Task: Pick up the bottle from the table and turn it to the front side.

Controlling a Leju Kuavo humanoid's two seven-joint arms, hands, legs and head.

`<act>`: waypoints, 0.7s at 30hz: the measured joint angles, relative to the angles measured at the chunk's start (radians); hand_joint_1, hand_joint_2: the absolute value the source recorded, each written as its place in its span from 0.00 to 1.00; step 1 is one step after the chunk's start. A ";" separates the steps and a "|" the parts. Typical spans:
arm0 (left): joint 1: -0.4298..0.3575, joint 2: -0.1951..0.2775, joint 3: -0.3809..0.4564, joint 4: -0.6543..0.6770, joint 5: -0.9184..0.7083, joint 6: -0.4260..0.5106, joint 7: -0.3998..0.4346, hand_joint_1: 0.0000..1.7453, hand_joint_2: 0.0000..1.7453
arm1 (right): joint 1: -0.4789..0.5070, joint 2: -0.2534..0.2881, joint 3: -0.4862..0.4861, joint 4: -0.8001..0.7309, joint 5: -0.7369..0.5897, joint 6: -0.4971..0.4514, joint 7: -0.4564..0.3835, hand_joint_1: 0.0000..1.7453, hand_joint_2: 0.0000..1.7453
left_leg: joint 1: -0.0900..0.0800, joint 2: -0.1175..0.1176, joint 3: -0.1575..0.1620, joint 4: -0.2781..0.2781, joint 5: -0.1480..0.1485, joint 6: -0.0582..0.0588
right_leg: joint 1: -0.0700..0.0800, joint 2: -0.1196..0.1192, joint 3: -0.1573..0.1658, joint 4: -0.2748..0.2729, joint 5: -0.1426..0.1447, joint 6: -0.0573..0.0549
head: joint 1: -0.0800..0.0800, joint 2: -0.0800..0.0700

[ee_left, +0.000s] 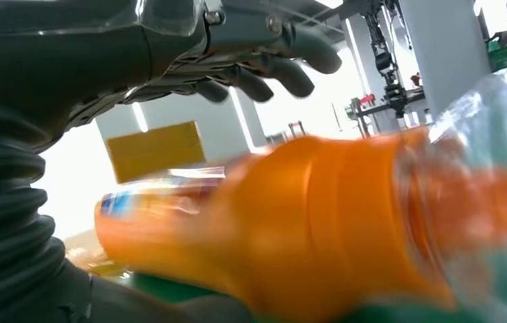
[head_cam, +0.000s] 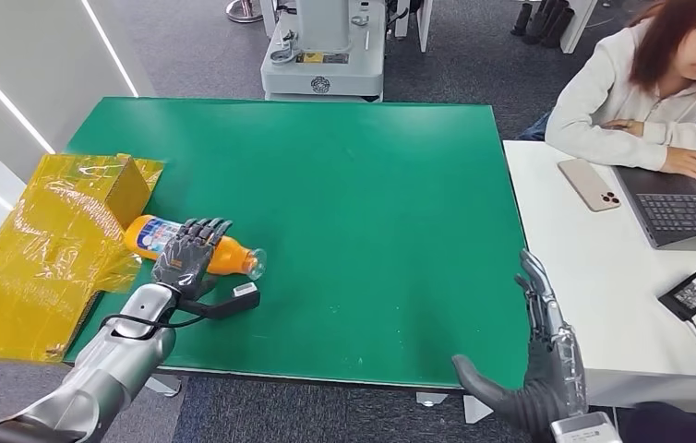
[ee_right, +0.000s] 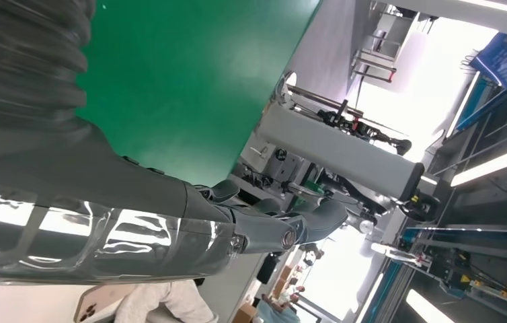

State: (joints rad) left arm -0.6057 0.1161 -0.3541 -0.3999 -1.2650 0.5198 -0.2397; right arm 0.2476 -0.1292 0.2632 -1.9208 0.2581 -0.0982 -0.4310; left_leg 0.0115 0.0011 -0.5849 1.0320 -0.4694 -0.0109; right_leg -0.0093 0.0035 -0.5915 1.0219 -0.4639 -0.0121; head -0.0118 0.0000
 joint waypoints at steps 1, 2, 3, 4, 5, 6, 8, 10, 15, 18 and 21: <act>-0.002 -0.011 0.020 -0.005 0.041 -0.014 -0.022 0.00 1.00 | -0.004 0.001 0.000 0.000 0.001 0.001 0.002 0.00 1.00 | 0.000 0.000 0.000 0.000 0.000 0.000 | 0.000 0.000 0.000 0.000 0.000 0.000 | 0.000 0.000; -0.005 -0.021 0.043 -0.010 0.093 -0.030 -0.045 0.00 1.00 | -0.006 0.002 0.000 0.001 0.002 0.001 0.004 0.00 1.00 | 0.000 0.000 0.000 0.000 0.000 0.000 | 0.000 0.000 0.000 0.000 0.000 0.000 | 0.000 0.000; -0.009 -0.031 0.070 -0.016 0.149 -0.048 -0.068 0.00 1.00 | -0.006 0.003 0.000 0.001 0.004 0.000 0.005 0.00 1.00 | 0.000 0.000 0.000 0.000 0.000 0.000 | 0.000 0.000 0.000 0.000 0.000 0.000 | 0.000 0.000; -0.012 -0.041 0.099 -0.021 0.205 -0.068 -0.086 0.00 1.00 | -0.006 0.004 0.000 0.001 0.005 -0.001 0.006 0.00 1.00 | 0.000 0.000 0.000 0.000 0.000 0.000 | 0.000 0.000 0.000 0.000 0.000 0.000 | 0.000 0.000; -0.015 -0.050 0.128 -0.027 0.257 -0.088 -0.100 0.00 1.00 | -0.005 0.004 0.000 0.001 0.007 -0.002 0.007 0.00 1.00 | 0.000 0.000 0.000 0.000 0.000 0.000 | 0.000 0.000 0.000 0.000 0.000 0.000 | 0.000 0.000; -0.017 -0.059 0.156 -0.032 0.303 -0.108 -0.109 0.00 1.00 | -0.005 0.004 0.000 0.002 0.009 -0.003 0.007 0.00 1.00 | 0.000 0.000 0.000 0.000 0.000 0.000 | 0.000 0.000 0.000 0.001 0.000 0.000 | 0.000 0.000; -0.019 -0.075 0.212 -0.043 0.388 -0.141 -0.125 0.00 1.00 | -0.006 0.006 0.000 0.007 0.013 -0.003 0.007 0.00 1.00 | 0.000 0.000 0.000 0.000 0.000 0.000 | 0.000 0.000 0.000 0.001 0.000 0.000 | 0.000 0.000; -0.019 -0.087 0.263 -0.053 0.468 -0.159 -0.149 0.00 1.00 | -0.012 0.007 0.002 0.015 0.013 -0.002 0.005 0.00 1.00 | 0.000 0.000 0.000 0.000 0.000 0.000 | 0.000 0.000 0.000 0.001 0.000 0.000 | 0.000 0.000; 0.003 -0.110 0.348 -0.109 0.667 -0.149 -0.277 0.00 1.00 | -0.038 0.009 0.009 0.053 -0.001 0.008 -0.002 0.00 1.00 | 0.000 0.000 0.000 0.000 0.000 0.000 | 0.000 0.000 0.000 0.001 0.000 0.000 | 0.000 0.000; 0.041 -0.127 0.368 -0.187 0.798 -0.137 -0.351 0.00 1.00 | -0.053 0.011 0.013 0.078 -0.009 0.009 -0.007 0.00 1.00 | 0.000 0.000 0.000 0.000 0.000 0.000 | 0.000 0.000 0.000 0.001 0.000 0.000 | 0.000 0.000; 0.088 -0.146 0.368 -0.290 0.933 -0.137 -0.392 0.00 1.00 | -0.070 0.015 0.019 0.100 -0.012 0.011 -0.011 0.00 1.00 | 0.000 0.000 0.000 0.000 0.000 0.000 | 0.000 0.000 0.000 0.000 0.000 0.000 | 0.000 0.000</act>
State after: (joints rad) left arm -0.5172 -0.0296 0.0140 -0.6901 -0.3321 0.3831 -0.6319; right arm 0.1774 -0.1141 0.2826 -1.8205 0.2464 -0.0872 -0.4418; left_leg 0.0114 0.0011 -0.5852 1.0318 -0.4693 -0.0112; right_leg -0.0092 0.0036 -0.5915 1.0224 -0.4639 -0.0122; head -0.0117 0.0000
